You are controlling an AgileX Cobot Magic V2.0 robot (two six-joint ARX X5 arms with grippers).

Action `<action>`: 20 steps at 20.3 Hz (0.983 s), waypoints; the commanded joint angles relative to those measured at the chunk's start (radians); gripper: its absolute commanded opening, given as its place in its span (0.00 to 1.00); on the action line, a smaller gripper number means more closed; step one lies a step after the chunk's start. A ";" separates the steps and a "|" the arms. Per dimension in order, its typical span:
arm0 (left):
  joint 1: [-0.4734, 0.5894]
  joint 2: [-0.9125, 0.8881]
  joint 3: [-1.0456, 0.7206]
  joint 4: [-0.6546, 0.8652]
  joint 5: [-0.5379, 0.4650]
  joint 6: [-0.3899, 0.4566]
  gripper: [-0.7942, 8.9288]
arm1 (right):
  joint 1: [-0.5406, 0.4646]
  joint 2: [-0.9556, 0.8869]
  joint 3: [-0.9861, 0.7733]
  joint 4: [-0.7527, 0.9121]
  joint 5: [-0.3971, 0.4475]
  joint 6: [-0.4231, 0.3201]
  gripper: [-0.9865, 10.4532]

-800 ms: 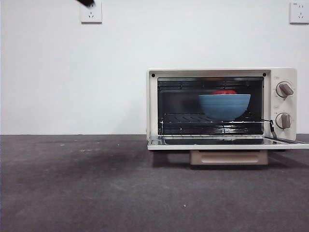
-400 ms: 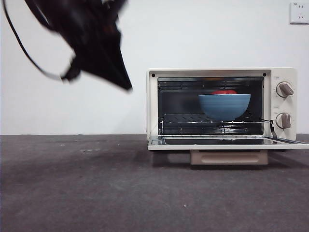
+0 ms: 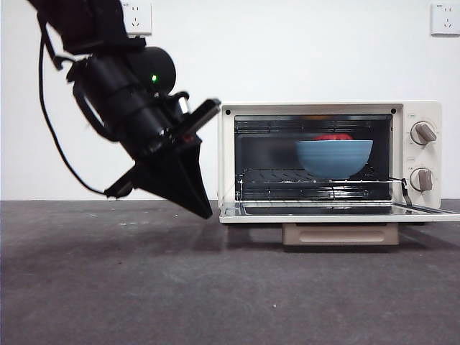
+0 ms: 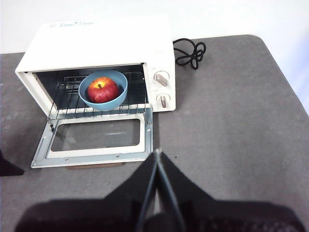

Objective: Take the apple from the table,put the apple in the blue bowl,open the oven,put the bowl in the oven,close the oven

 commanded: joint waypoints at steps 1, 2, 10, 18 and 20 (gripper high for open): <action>0.009 0.012 -0.066 0.099 -0.002 -0.158 0.07 | 0.001 -0.011 -0.002 -0.023 0.003 0.015 0.08; 0.009 0.012 -0.083 0.124 -0.003 -0.181 0.07 | 0.001 -0.011 -0.002 -0.023 0.003 0.016 0.08; 0.010 0.017 -0.148 0.302 -0.020 -0.367 0.07 | 0.001 -0.011 -0.002 -0.023 0.003 0.016 0.08; 0.008 0.017 -0.148 0.333 -0.011 -0.462 0.07 | 0.001 -0.011 -0.002 -0.023 -0.002 0.033 0.08; 0.008 0.017 -0.148 0.330 -0.010 -0.463 0.07 | 0.001 -0.011 -0.002 -0.023 -0.002 0.033 0.08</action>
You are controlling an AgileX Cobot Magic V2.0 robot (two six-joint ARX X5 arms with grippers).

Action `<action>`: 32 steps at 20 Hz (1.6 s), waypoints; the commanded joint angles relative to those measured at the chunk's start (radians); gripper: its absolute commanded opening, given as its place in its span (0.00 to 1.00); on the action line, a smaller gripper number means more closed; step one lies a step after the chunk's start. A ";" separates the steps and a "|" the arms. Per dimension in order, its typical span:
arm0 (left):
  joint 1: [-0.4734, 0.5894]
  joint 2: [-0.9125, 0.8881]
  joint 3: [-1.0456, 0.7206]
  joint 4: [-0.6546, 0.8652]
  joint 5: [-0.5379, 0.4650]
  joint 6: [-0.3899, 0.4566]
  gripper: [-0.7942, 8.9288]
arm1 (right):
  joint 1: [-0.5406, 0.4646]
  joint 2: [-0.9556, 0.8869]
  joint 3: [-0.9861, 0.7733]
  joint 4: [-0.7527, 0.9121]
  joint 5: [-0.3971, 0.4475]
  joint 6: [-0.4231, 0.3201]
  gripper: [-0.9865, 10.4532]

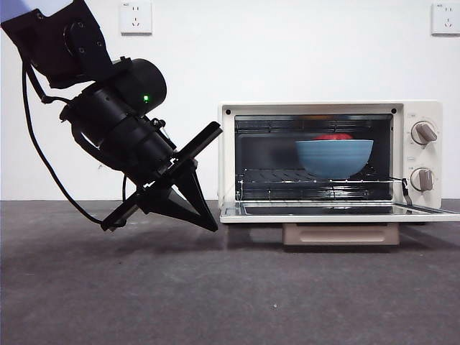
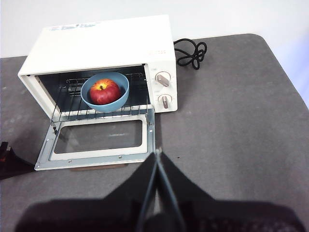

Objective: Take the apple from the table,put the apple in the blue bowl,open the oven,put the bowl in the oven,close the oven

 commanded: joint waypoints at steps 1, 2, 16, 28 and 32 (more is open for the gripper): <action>0.001 0.013 -0.005 -0.005 0.006 -0.022 0.07 | 0.001 -0.005 -0.001 -0.023 -0.001 0.014 0.08; 0.001 0.013 -0.005 -0.005 0.010 -0.027 0.07 | 0.001 -0.005 -0.001 -0.023 -0.002 0.014 0.08; -0.028 0.013 -0.005 0.004 0.014 -0.058 0.07 | 0.001 -0.005 -0.001 -0.023 -0.008 0.014 0.08; -0.028 0.013 -0.005 0.118 0.081 -0.147 0.07 | 0.001 -0.005 -0.001 -0.023 -0.019 0.015 0.08; -0.025 0.013 -0.005 0.151 0.104 -0.163 0.07 | 0.001 -0.005 -0.001 -0.023 -0.019 0.014 0.08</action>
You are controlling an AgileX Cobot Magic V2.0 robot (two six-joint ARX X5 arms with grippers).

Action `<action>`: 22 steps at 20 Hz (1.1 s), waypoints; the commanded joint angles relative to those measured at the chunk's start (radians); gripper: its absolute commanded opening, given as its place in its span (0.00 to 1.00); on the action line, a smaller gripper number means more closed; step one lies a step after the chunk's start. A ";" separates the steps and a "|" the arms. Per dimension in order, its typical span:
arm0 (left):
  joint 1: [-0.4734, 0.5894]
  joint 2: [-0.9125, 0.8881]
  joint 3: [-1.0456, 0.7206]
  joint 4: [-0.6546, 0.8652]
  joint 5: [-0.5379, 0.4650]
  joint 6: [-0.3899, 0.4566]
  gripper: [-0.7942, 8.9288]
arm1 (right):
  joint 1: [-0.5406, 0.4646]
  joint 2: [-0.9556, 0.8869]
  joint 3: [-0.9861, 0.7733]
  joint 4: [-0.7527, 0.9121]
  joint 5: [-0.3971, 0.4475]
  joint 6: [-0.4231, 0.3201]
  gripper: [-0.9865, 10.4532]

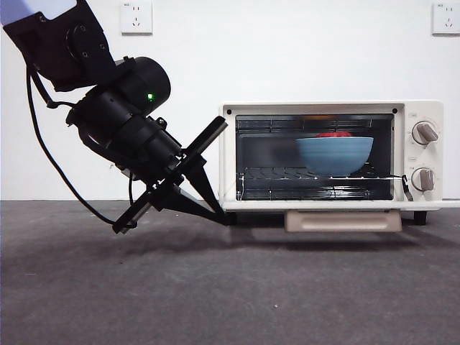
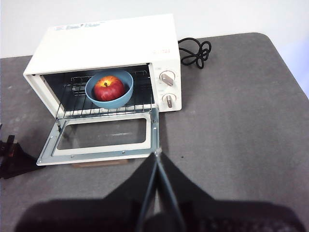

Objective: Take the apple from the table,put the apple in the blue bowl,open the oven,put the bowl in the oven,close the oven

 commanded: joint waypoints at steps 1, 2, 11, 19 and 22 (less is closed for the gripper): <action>-0.006 0.006 0.003 0.066 0.048 -0.023 0.07 | 0.001 -0.005 -0.001 -0.023 -0.004 0.010 0.08; -0.003 0.006 0.003 0.074 0.055 -0.029 0.07 | 0.001 -0.005 -0.001 -0.023 -0.005 0.010 0.08; 0.016 0.006 0.005 0.262 0.111 -0.161 0.07 | 0.001 -0.005 -0.001 -0.023 -0.019 0.010 0.08; 0.047 0.005 0.035 0.422 0.117 -0.303 0.07 | 0.001 -0.005 -0.001 -0.023 -0.018 0.010 0.08; 0.062 0.005 0.072 0.432 0.111 -0.319 0.07 | 0.001 -0.005 -0.001 -0.023 -0.018 0.010 0.08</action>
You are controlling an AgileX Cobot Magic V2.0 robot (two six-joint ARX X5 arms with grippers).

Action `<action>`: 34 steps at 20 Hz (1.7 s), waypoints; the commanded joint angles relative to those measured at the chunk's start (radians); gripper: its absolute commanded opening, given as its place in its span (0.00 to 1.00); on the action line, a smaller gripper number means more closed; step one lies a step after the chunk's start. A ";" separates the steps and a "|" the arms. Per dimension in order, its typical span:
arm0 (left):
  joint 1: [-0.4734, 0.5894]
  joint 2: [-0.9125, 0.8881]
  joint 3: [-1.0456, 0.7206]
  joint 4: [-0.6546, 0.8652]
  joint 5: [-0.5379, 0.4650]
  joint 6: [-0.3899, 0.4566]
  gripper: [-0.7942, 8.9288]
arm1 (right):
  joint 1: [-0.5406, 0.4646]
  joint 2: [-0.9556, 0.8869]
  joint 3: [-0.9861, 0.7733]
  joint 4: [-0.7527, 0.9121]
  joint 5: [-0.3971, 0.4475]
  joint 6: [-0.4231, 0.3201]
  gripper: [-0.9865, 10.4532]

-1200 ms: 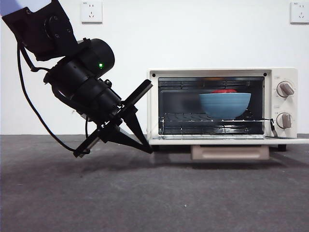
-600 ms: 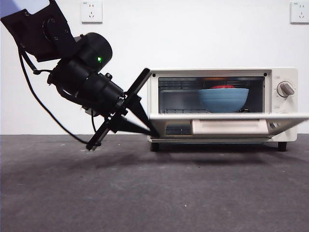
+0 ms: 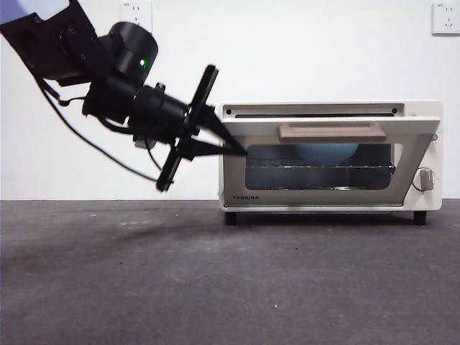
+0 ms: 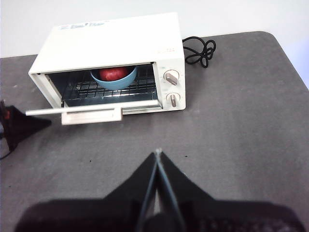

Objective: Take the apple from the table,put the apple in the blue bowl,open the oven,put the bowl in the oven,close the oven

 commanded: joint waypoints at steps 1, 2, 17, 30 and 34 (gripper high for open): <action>0.015 0.005 0.046 0.024 0.003 -0.035 0.07 | 0.001 -0.005 -0.001 -0.023 0.000 0.008 0.08; 0.020 0.005 0.061 0.023 0.003 -0.035 0.07 | 0.001 -0.005 -0.001 -0.023 0.000 0.008 0.08; 0.077 -0.012 0.202 0.013 0.193 0.011 0.07 | 0.001 -0.004 -0.001 -0.023 0.007 0.008 0.09; 0.077 -0.334 0.202 -0.350 0.190 0.554 0.08 | 0.001 0.016 -0.001 -0.023 0.008 0.007 0.09; 0.077 -0.492 0.202 -0.618 -0.054 0.834 0.08 | 0.001 0.031 -0.001 -0.023 0.008 0.007 0.09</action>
